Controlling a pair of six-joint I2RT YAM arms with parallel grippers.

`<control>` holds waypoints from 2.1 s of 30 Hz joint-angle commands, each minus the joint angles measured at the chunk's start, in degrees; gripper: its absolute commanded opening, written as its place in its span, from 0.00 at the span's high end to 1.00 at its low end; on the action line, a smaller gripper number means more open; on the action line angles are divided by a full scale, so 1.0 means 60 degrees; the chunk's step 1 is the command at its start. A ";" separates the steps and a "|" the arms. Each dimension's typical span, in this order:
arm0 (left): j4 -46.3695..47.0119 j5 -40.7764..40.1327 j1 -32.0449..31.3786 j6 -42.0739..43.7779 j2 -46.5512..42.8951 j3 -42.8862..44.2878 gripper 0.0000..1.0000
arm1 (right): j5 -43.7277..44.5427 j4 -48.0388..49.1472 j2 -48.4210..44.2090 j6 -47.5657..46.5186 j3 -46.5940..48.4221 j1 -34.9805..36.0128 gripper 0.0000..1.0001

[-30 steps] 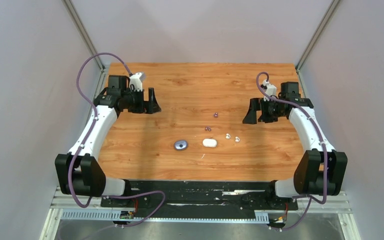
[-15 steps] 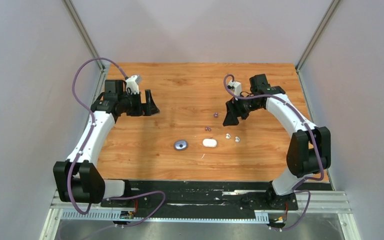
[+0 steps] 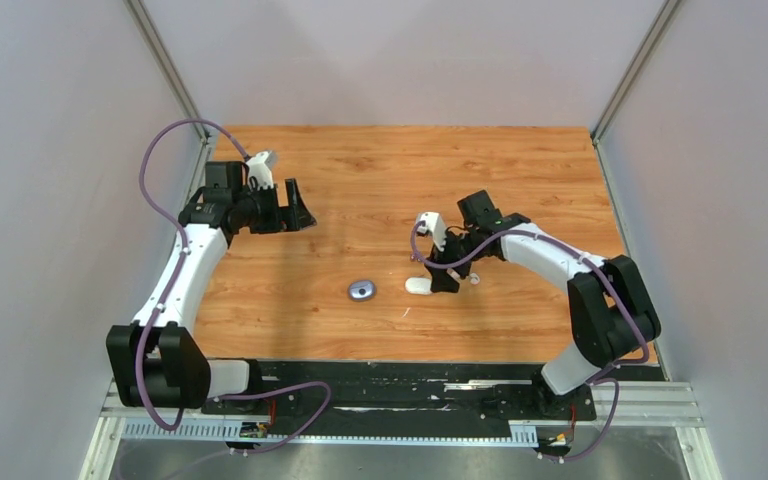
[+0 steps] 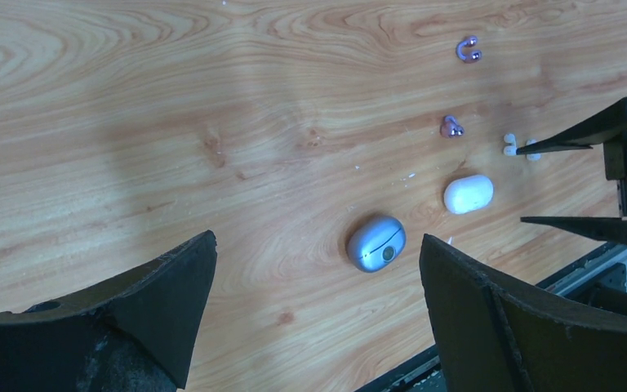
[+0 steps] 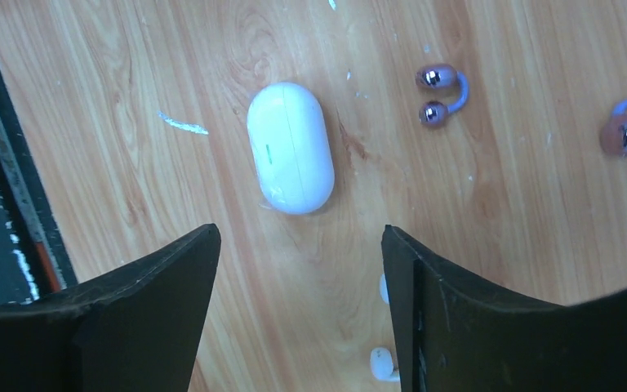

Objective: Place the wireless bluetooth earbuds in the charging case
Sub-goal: Pick up the charging case at the center of the board.

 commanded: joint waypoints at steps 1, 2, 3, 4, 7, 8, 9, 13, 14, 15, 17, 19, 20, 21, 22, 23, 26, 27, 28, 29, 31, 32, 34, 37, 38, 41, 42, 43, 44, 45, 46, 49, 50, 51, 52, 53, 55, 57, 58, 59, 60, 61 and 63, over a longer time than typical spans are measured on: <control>0.0094 0.0066 0.0070 -0.0244 0.0206 0.0195 0.00 | 0.0674 0.1748 -0.0505 -0.0770 -0.0283 0.0689 0.27; 0.0100 0.0074 0.0070 -0.0286 0.0235 0.0221 0.00 | 0.0805 0.1889 -0.0540 -0.0706 -0.0385 0.0813 0.27; 0.0120 0.0098 0.0070 -0.0358 0.0305 0.0232 0.00 | 0.0906 0.2046 -0.0587 -0.0630 -0.0507 0.0942 0.28; 0.0121 0.0126 0.0070 -0.0387 0.0384 0.0263 0.00 | 0.1049 0.2225 -0.0638 -0.0550 -0.0680 0.1061 0.28; 0.0133 0.0210 0.0070 -0.0506 0.0563 0.0310 0.00 | 0.1596 0.2778 -0.0657 -0.0472 -0.1140 0.1458 0.28; 0.0161 0.0249 0.0070 -0.0563 0.0632 0.0315 0.00 | 0.1743 0.2921 -0.0641 -0.0471 -0.1257 0.1517 0.28; 0.0178 0.0275 0.0070 -0.0592 0.0653 0.0316 0.00 | 0.1785 0.2977 -0.0643 -0.0491 -0.1321 0.1536 0.29; 0.0289 0.0383 0.0070 -0.0712 0.0678 0.0331 0.00 | 0.1723 0.2974 -0.0627 -0.0756 -0.1515 0.1579 0.31; 0.0335 0.0380 0.0070 -0.0724 0.0657 0.0328 0.00 | 0.1714 0.2975 -0.0601 -0.0820 -0.1540 0.1580 0.32; 0.0353 0.0377 0.0070 -0.0738 0.0644 0.0327 0.00 | 0.1726 0.2974 -0.0545 -0.0848 -0.1549 0.1573 0.33; 0.0363 0.0375 0.0070 -0.0758 0.0631 0.0318 0.00 | 0.1676 0.2975 -0.0453 -0.0863 -0.1531 0.1579 0.37; 0.0335 0.0394 0.0070 -0.0762 0.0662 0.0332 0.00 | 0.1513 0.2973 -0.0380 -0.0852 -0.1491 0.1580 0.41; 0.0331 0.0401 0.0070 -0.0766 0.0668 0.0332 0.00 | 0.1414 0.2974 -0.0336 -0.0852 -0.1464 0.1580 0.42; 0.0328 0.0417 0.0070 -0.0767 0.0691 0.0332 0.00 | 0.1330 0.2967 -0.0310 -0.0852 -0.1450 0.1580 0.42; 0.0334 0.0429 0.0070 -0.0774 0.0698 0.0324 0.00 | 0.1264 0.2946 -0.0263 -0.0852 -0.1435 0.1587 0.43; 0.0358 0.0431 0.0070 -0.0787 0.0721 0.0319 0.00 | 0.1223 0.2903 -0.0188 -0.0865 -0.1406 0.1594 0.43; 0.0415 0.0459 0.0070 -0.0809 0.0757 0.0304 0.00 | 0.1143 0.2776 -0.0018 -0.0944 -0.1306 0.1595 0.43; 0.0437 0.0450 0.0070 -0.0811 0.0772 0.0299 0.00 | 0.1124 0.2736 0.0037 -0.0984 -0.1276 0.1595 0.43; 0.0447 0.0464 0.0070 -0.0818 0.0775 0.0294 0.00 | 0.1083 0.2665 0.0092 -0.1028 -0.1259 0.1595 0.42; 0.0456 0.0466 0.0070 -0.0820 0.0788 0.0289 0.00 | 0.1051 0.2636 0.0150 -0.1089 -0.1241 0.1595 0.43; 0.0473 0.0475 0.0070 -0.0825 0.0802 0.0295 0.00 | 0.1025 0.2616 0.0265 -0.1101 -0.1202 0.1595 0.43; 0.0473 0.0483 0.0070 -0.0825 0.0804 0.0290 0.00 | 0.1038 0.2609 0.0333 -0.1101 -0.1177 0.1595 0.43; 0.0488 0.0501 0.0070 -0.0826 0.0814 0.0301 0.00 | 0.1026 0.2619 0.0428 -0.1114 -0.1136 0.1595 0.43; 0.0509 0.0571 0.0070 -0.0831 0.0898 0.0336 0.01 | 0.0971 0.2644 0.0571 -0.1113 -0.1059 0.1595 0.45; 0.0520 0.0605 0.0070 -0.0836 0.0918 0.0362 0.01 | 0.0967 0.2675 0.0602 -0.1112 -0.1040 0.1595 0.47; 0.0733 0.0976 0.0070 -0.0934 0.1144 0.0422 0.05 | 0.1058 0.2911 0.0655 -0.1080 -0.1096 0.1595 0.62; 0.0992 0.1027 0.0063 -0.1004 0.1264 0.0402 0.05 | 0.1187 0.3122 0.0594 -0.0990 -0.1176 0.1595 0.71; 0.1150 0.1178 0.0057 -0.1207 0.1321 0.0381 0.06 | 0.1325 0.3372 0.0471 -0.0884 -0.1291 0.1591 0.80; 0.1455 0.1289 0.0049 -0.1302 0.1473 0.0410 0.07 | 0.1464 0.3513 0.0302 -0.0839 -0.1367 0.1591 0.87; 0.1572 0.1515 0.0017 -0.1461 0.1565 0.0473 0.07 | 0.1664 0.3573 0.0103 -0.0838 -0.1381 0.1594 0.93; 0.1718 0.1611 -0.0022 -0.1523 0.1772 0.0664 0.08 | 0.1907 0.3606 -0.0085 -0.0830 -0.1346 0.1576 0.99; 0.2044 0.2284 -0.0354 -0.1427 0.2162 0.1279 0.08 | 0.2432 0.3691 -0.0816 -0.0777 -0.1061 0.1266 1.00; 0.2356 0.2428 -0.0435 -0.1394 0.2295 0.1554 0.08 | 0.2499 0.3734 -0.1057 -0.0727 -0.0918 0.1094 1.00; 0.2565 0.2715 -0.0598 -0.1403 0.2342 0.1653 0.08 | 0.2579 0.3866 -0.1323 -0.0690 -0.0808 0.0939 1.00; 0.3094 0.2848 -0.0756 -0.1450 0.2388 0.1808 0.08 | 0.2688 0.4093 -0.1602 -0.0654 -0.0749 0.0822 1.00; 0.3388 0.3110 -0.0848 -0.1482 0.2388 0.1846 0.07 | 0.2806 0.4422 -0.1878 -0.0672 -0.0743 0.0749 1.00; 0.4203 0.3380 -0.1167 -0.1464 0.2332 0.1929 0.07 | 0.3010 0.5133 -0.2424 -0.0724 -0.0765 0.0717 1.00; 0.4808 0.3583 -0.1546 -0.1217 0.2215 0.2015 0.08 | 0.3140 0.5869 -0.2779 -0.0636 -0.0711 0.0741 1.00; 0.5069 0.3736 -0.1839 -0.0931 0.2136 0.2063 0.08 | 0.3212 0.6208 -0.2917 -0.0558 -0.0654 0.0789 1.00; 0.5151 0.3813 -0.1998 -0.0783 0.2094 0.2094 0.09 | 0.3309 0.6440 -0.3013 -0.0502 -0.0559 0.0851 1.00; 0.5312 0.3915 -0.2289 -0.0526 0.2015 0.2099 0.09 | 0.3451 0.6627 -0.3080 -0.0469 -0.0463 0.0929 1.00; 0.5528 0.3990 -0.2413 -0.0449 0.1958 0.2048 0.09 | 0.3553 0.6816 -0.3129 -0.0469 -0.0327 0.1023 1.00; 0.5965 0.4294 -0.2705 -0.0455 0.1937 0.1954 0.11 | 0.3722 0.7061 -0.3218 -0.0471 -0.0170 0.1174 1.00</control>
